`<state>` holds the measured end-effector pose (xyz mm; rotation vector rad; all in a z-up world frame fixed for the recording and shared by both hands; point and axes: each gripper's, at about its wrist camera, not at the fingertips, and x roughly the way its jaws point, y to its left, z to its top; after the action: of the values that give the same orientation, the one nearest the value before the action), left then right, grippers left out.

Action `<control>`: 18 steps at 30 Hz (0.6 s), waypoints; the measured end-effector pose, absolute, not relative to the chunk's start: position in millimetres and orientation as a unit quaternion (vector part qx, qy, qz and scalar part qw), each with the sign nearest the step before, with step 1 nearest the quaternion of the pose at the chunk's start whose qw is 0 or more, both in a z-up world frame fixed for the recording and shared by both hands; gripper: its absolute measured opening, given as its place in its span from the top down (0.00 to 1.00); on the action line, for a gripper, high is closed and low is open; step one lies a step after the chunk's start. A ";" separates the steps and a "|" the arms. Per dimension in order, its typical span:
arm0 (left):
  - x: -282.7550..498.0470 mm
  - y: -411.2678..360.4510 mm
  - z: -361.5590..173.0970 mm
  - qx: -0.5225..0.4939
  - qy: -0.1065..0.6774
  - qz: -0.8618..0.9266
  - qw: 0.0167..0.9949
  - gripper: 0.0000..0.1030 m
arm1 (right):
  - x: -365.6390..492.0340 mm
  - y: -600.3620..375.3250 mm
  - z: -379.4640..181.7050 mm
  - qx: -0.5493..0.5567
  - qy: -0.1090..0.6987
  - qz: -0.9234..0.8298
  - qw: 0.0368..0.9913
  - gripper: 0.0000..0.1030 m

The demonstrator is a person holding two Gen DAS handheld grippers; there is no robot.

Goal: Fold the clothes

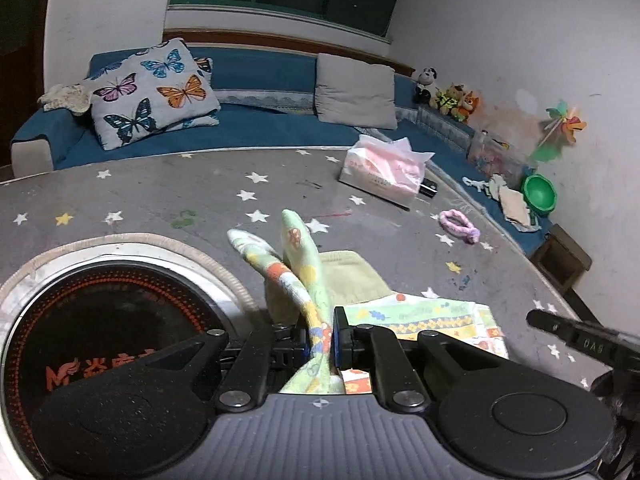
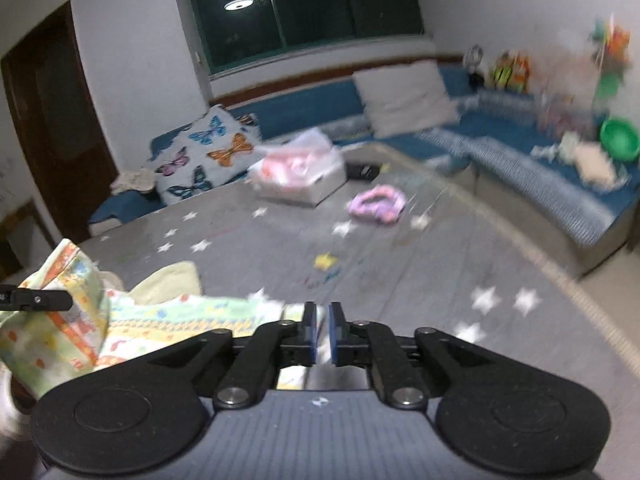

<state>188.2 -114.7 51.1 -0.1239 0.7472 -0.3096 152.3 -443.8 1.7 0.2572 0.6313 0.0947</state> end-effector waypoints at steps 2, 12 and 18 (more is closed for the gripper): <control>189.8 -111.5 48.1 -0.057 0.367 -0.142 0.918 0.90 | 157.0 -441.5 -8.1 0.148 0.318 0.061 0.935 0.76; 190.8 -101.0 41.9 -0.052 0.374 -0.128 0.917 0.90 | 170.1 -413.4 -31.5 0.139 0.330 0.068 0.931 0.80; 188.9 -106.6 50.1 -0.049 0.366 -0.140 0.919 0.90 | 164.0 -409.0 -16.1 0.125 0.305 0.076 0.941 0.96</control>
<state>188.9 -106.6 50.1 -0.1017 0.7533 -0.2885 164.0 -409.0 -16.1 0.2555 0.6229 0.1541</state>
